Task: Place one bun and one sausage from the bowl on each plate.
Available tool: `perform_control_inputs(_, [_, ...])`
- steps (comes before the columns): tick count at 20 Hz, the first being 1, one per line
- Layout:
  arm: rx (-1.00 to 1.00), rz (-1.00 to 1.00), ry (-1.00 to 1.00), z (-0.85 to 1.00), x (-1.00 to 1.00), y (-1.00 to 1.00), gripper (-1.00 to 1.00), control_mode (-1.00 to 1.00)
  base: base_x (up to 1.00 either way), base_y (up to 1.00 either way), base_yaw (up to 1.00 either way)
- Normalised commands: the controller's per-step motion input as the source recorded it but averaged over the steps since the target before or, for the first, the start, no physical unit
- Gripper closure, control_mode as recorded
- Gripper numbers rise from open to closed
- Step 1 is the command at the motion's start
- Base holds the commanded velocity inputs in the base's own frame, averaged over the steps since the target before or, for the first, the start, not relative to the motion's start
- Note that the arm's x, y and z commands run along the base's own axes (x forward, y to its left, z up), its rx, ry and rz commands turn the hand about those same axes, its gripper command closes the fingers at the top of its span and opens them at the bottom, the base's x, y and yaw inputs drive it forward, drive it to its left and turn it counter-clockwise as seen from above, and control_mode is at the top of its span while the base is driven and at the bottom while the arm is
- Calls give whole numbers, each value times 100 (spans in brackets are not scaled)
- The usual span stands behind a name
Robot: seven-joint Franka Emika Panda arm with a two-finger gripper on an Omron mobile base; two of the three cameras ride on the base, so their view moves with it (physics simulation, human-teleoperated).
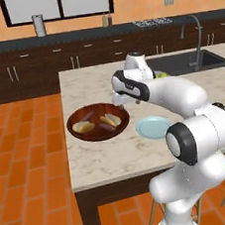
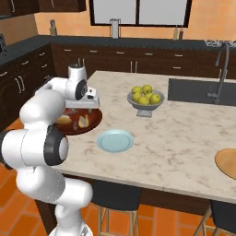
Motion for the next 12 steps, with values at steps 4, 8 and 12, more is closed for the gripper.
perform_control_inputs(4, [-2, 10, 18, -38, 75, 23, -100, -100, 0, 0, 0])
perform_control_inputs(8, [0, 6, 22, -34, 86, 29, -100, -100, 0, 0, 0])
perform_control_inputs(12, [0, 4, 19, -49, 83, 19, -100, -100, 0, 0, 0])
